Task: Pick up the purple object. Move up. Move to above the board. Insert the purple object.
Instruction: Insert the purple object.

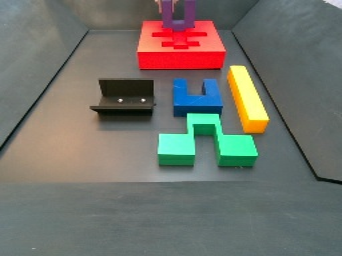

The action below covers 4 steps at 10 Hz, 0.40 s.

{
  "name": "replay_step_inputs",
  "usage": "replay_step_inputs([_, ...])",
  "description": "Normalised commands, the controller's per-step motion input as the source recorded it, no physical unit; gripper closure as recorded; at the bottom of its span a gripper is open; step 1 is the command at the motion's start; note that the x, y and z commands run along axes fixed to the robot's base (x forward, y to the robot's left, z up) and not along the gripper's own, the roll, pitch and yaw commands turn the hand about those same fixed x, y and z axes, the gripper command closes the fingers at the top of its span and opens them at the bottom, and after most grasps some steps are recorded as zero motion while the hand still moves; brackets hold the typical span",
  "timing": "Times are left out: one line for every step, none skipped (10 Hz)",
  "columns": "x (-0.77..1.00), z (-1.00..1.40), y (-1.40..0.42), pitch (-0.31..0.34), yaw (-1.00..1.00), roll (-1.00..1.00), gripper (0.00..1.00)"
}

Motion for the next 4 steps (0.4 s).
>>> replay_step_inputs([0.0,-0.8,0.0,0.0,0.0,-0.02,1.0])
replay_step_inputs([0.0,-0.88,0.0,0.0,0.01,-0.03,1.0])
replay_step_inputs([0.0,-0.74,0.0,0.0,0.01,0.0,1.0])
replay_step_inputs([0.0,0.0,0.0,0.0,0.0,0.0,1.0])
